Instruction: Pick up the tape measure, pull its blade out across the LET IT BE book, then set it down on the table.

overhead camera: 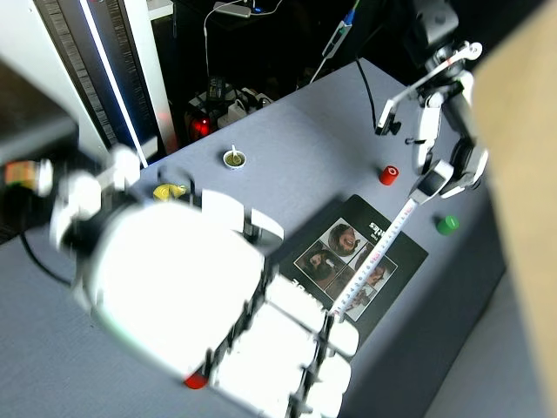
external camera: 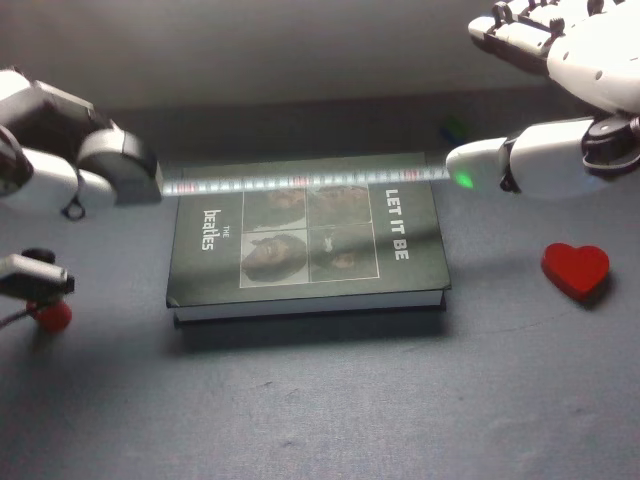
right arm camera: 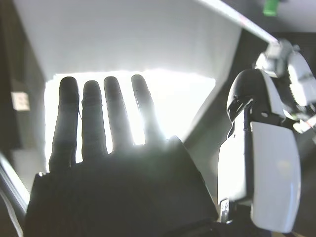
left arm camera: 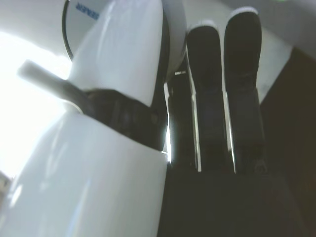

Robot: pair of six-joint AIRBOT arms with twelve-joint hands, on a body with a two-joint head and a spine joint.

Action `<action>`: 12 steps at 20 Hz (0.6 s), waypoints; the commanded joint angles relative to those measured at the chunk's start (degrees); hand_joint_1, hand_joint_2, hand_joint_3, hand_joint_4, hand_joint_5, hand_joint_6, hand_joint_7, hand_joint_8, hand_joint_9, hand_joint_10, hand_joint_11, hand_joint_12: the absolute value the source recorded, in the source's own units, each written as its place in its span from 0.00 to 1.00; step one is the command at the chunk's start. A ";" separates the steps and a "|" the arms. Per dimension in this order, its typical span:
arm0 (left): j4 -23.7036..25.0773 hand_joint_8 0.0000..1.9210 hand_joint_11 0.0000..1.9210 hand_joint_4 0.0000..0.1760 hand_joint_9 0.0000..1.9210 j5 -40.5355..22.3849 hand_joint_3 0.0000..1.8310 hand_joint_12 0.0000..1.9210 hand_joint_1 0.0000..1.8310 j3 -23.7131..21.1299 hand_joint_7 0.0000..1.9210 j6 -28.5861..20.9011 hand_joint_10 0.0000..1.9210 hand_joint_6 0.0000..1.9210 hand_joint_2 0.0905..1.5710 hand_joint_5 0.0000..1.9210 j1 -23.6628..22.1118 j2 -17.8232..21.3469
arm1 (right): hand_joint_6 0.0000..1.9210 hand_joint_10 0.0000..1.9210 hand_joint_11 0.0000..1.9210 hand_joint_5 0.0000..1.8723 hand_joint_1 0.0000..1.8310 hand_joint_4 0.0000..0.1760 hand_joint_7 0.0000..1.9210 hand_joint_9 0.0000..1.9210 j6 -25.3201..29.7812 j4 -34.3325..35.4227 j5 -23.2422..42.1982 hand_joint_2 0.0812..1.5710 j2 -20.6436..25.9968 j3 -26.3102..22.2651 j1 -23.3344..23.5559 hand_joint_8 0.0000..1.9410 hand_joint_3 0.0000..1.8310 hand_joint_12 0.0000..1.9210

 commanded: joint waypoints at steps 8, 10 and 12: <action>9.32 0.63 0.42 0.00 0.43 -2.96 0.00 0.68 0.74 5.49 0.43 -11.59 0.73 0.51 0.72 0.47 5.34 -1.86 | 0.00 0.00 0.00 0.00 0.01 0.36 0.01 0.00 4.03 -5.98 9.09 0.62 2.55 -7.10 -1.06 0.00 0.00 0.20; 10.85 0.63 0.42 0.00 0.43 -2.79 0.00 0.68 0.74 6.12 0.42 -14.02 0.73 0.51 0.72 0.47 6.85 -2.11 | 0.00 0.00 0.00 0.00 0.01 0.36 0.01 0.01 4.31 -5.98 8.00 0.63 2.55 -7.22 -1.24 0.00 0.00 0.24; 11.33 0.64 0.41 0.00 0.43 -3.76 0.00 0.68 0.74 6.67 0.42 -15.70 0.74 0.50 0.72 0.47 8.10 -2.47 | 0.00 0.00 0.00 0.01 0.01 0.36 0.02 0.02 4.37 -5.98 7.50 0.63 2.55 -7.23 -1.39 0.00 0.00 0.26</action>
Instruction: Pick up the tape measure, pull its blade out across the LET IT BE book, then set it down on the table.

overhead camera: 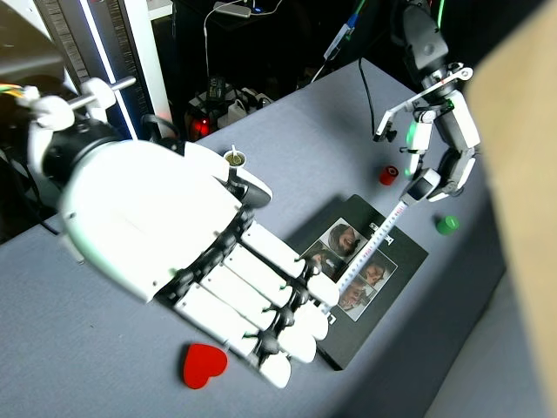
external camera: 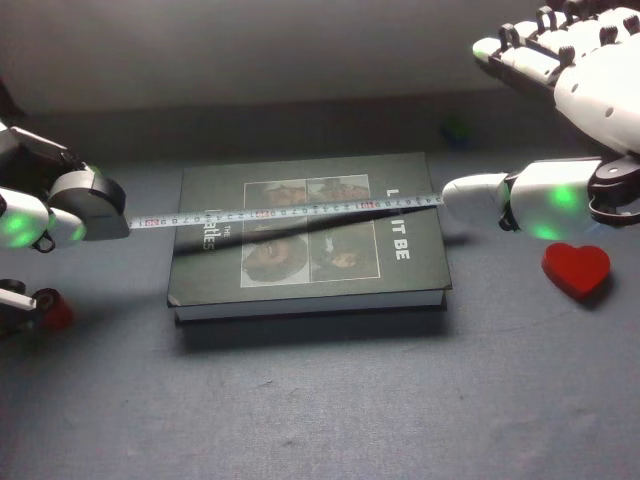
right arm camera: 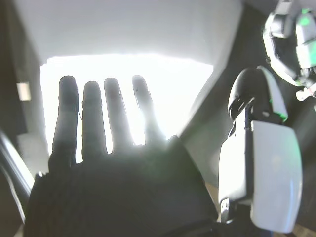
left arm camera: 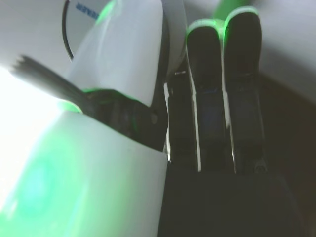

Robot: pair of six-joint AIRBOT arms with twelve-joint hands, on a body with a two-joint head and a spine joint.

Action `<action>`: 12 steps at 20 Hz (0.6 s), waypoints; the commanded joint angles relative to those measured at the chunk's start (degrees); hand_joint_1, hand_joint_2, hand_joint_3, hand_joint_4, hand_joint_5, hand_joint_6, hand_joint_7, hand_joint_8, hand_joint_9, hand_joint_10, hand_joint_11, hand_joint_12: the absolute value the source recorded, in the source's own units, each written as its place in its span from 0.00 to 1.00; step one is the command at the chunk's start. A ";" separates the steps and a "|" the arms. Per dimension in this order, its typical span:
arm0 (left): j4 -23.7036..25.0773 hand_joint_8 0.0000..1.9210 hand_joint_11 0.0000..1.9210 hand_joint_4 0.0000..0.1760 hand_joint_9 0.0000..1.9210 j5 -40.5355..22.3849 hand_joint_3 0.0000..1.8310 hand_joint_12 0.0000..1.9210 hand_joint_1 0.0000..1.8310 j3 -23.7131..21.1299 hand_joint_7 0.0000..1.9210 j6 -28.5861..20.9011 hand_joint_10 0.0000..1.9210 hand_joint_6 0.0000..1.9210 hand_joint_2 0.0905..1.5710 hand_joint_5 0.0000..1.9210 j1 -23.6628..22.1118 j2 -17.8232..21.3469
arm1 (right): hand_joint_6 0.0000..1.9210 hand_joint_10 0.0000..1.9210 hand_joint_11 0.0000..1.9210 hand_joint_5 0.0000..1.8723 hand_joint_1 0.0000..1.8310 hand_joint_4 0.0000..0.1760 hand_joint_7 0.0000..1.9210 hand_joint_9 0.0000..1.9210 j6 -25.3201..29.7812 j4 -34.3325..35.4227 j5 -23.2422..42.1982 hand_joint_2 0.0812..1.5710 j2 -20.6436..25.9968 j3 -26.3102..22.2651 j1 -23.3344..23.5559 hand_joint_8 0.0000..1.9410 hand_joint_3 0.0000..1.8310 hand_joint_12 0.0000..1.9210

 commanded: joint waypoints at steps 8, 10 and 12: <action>1.38 0.63 0.42 0.00 0.43 -8.90 0.00 0.68 0.74 1.75 0.42 -6.31 0.73 0.51 0.72 0.47 3.57 -0.81 | 0.00 0.00 0.00 0.01 0.01 0.36 0.01 0.01 0.25 -4.14 0.25 0.65 0.39 -0.15 0.35 0.00 0.00 0.24; 2.82 0.63 0.42 0.00 0.43 -8.92 0.00 0.68 0.74 2.53 0.42 -8.68 0.73 0.51 0.72 0.47 4.77 -1.10 | 0.00 0.00 0.00 0.01 0.01 0.36 0.01 0.01 0.22 -4.15 -0.07 0.65 0.39 -0.15 0.33 0.00 0.00 0.24; 5.24 0.63 0.42 0.00 0.43 -8.97 0.00 0.69 0.74 3.81 0.42 -10.79 0.74 0.51 0.72 0.47 4.93 -1.55 | 0.00 0.00 0.00 0.01 0.01 0.36 0.02 0.01 0.21 -4.16 -0.29 0.64 0.39 -0.15 0.30 0.00 0.00 0.24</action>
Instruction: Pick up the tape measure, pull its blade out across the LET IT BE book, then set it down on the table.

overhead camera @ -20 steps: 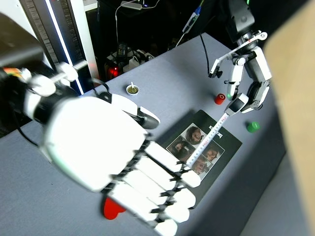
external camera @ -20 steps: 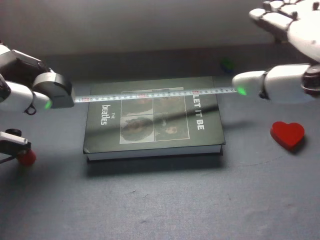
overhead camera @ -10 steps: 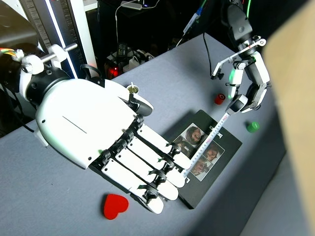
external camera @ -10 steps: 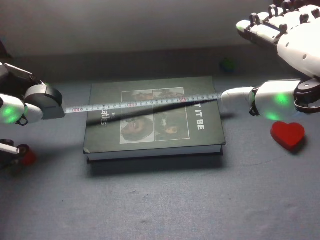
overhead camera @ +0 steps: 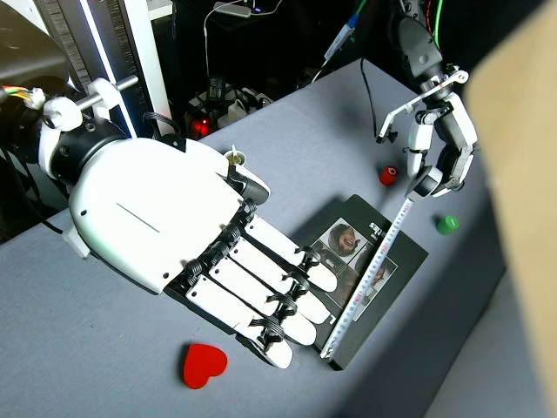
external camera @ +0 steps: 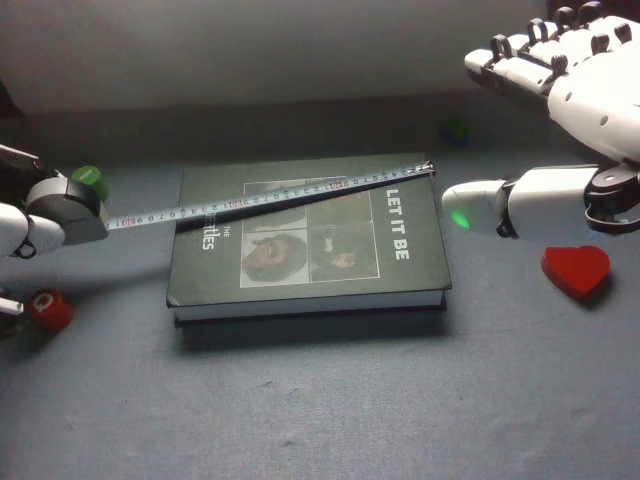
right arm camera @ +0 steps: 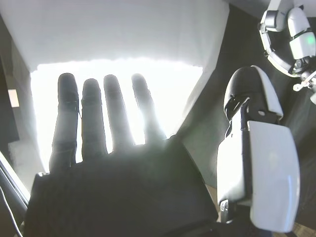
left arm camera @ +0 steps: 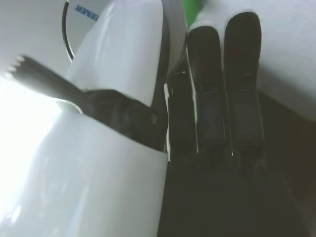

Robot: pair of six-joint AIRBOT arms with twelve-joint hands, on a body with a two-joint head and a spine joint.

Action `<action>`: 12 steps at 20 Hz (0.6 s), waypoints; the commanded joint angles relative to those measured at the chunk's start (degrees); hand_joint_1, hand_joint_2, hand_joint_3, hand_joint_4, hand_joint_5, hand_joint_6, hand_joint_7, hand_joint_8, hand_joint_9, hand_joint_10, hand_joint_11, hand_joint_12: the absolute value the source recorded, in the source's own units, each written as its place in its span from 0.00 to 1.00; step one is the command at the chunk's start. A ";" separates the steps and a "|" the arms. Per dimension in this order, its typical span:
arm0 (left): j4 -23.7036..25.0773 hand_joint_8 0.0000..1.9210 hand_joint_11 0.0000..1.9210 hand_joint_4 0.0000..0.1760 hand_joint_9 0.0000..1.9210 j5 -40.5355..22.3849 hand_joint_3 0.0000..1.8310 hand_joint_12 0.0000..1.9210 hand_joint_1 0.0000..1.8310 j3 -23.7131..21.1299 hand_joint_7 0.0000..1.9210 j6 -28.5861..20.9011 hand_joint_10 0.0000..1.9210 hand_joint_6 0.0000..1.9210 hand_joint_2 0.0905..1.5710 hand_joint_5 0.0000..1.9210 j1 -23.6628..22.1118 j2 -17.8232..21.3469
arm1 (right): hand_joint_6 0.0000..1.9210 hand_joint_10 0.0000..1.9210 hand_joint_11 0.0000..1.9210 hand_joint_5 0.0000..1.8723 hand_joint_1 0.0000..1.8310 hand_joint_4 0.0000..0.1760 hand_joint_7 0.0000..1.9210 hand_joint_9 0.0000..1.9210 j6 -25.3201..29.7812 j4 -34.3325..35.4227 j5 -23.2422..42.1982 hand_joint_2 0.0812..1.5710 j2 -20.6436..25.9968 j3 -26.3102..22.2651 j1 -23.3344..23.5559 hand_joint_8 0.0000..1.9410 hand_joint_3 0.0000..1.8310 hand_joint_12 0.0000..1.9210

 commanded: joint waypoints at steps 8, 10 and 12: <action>9.45 0.64 0.42 0.00 0.43 -5.10 0.00 0.69 0.74 3.75 0.42 -7.51 0.74 0.50 0.72 0.48 1.10 -1.28 | 0.00 0.00 0.00 0.01 0.01 0.36 0.02 0.01 -0.04 -4.24 0.90 0.66 0.34 -0.15 0.51 0.00 0.00 0.24; 12.40 0.64 0.42 0.00 0.43 -5.10 0.00 0.69 0.74 4.91 0.42 -10.35 0.74 0.50 0.72 0.47 1.81 -1.85 | 0.00 0.00 0.00 0.01 0.01 0.36 0.02 0.01 -0.04 -4.26 0.85 0.66 0.34 -0.14 0.49 0.00 0.00 0.25; 17.14 0.64 0.42 0.00 0.43 -5.10 0.00 0.70 0.74 6.01 0.42 -13.13 0.74 0.51 0.73 0.46 2.10 -2.23 | 0.00 0.00 0.00 0.01 0.01 0.36 0.02 0.01 -0.06 -4.26 0.82 0.66 0.34 -0.14 0.47 0.00 0.00 0.28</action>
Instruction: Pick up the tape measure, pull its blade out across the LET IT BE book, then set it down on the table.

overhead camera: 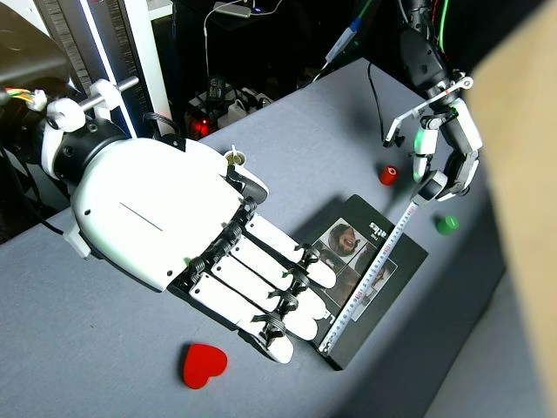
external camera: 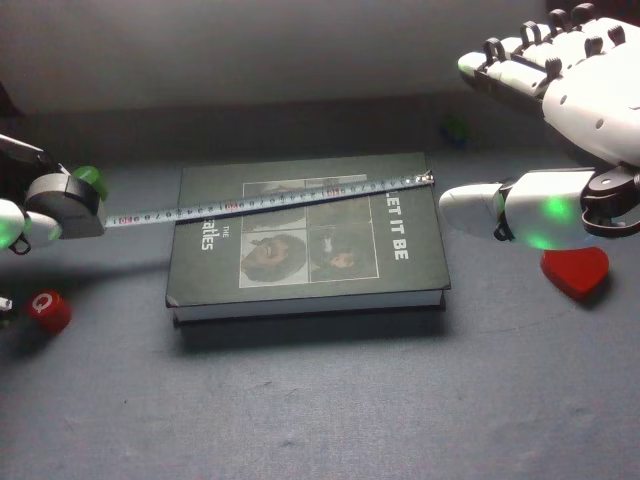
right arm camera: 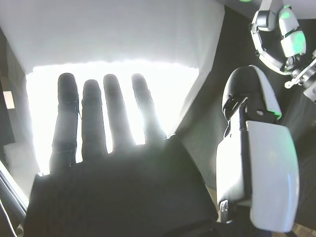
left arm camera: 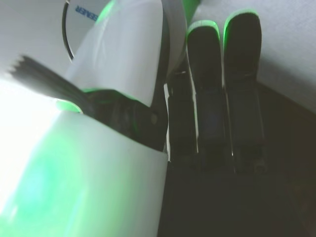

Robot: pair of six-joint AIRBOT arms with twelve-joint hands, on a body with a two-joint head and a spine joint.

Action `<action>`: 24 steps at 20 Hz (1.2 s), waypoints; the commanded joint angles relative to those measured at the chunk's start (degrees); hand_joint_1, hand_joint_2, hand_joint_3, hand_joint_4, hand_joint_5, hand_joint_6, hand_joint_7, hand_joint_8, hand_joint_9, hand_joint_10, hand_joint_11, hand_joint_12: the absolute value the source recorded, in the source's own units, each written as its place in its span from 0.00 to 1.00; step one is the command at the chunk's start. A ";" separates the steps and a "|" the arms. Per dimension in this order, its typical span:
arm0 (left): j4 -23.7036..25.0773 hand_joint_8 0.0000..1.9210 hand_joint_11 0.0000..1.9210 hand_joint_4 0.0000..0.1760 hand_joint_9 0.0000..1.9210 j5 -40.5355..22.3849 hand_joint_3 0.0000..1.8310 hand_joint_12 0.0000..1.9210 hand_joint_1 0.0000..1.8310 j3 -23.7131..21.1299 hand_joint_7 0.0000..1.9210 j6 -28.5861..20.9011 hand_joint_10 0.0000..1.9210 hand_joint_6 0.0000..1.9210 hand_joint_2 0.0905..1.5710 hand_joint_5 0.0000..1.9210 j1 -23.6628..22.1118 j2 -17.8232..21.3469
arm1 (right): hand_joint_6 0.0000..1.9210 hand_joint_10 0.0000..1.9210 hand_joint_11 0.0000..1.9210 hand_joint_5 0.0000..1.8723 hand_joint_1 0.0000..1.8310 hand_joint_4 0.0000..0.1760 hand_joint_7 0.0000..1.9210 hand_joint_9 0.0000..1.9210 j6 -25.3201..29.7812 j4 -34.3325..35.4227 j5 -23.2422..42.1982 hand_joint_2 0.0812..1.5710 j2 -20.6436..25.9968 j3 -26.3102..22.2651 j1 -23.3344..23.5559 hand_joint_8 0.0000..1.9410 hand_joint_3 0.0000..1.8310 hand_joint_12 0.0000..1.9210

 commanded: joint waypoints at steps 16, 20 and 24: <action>3.96 0.64 0.42 0.00 0.43 -6.24 0.00 0.70 0.74 2.30 0.42 -1.57 0.74 0.51 0.73 0.46 -0.48 -1.39 | 0.00 0.00 0.00 0.01 0.03 0.32 0.04 0.02 0.03 -4.01 1.23 0.66 0.37 -0.14 0.48 0.00 0.00 0.28; 4.51 0.64 0.42 0.00 0.43 -6.24 0.00 0.70 0.74 1.74 0.42 -1.60 0.74 0.51 0.73 0.46 -1.31 -1.39 | 0.00 0.00 0.00 0.02 0.03 0.32 0.05 0.03 0.03 -4.20 0.82 0.66 0.37 -0.14 0.44 0.00 0.00 0.29; 4.41 0.64 0.42 0.00 0.43 -6.25 0.00 0.70 0.74 -0.72 0.42 -0.79 0.74 0.51 0.73 0.46 -4.06 -0.62 | 0.00 0.00 0.00 0.02 0.03 0.32 0.04 0.03 0.03 -4.63 0.36 0.66 0.37 -0.14 0.38 0.00 0.00 0.29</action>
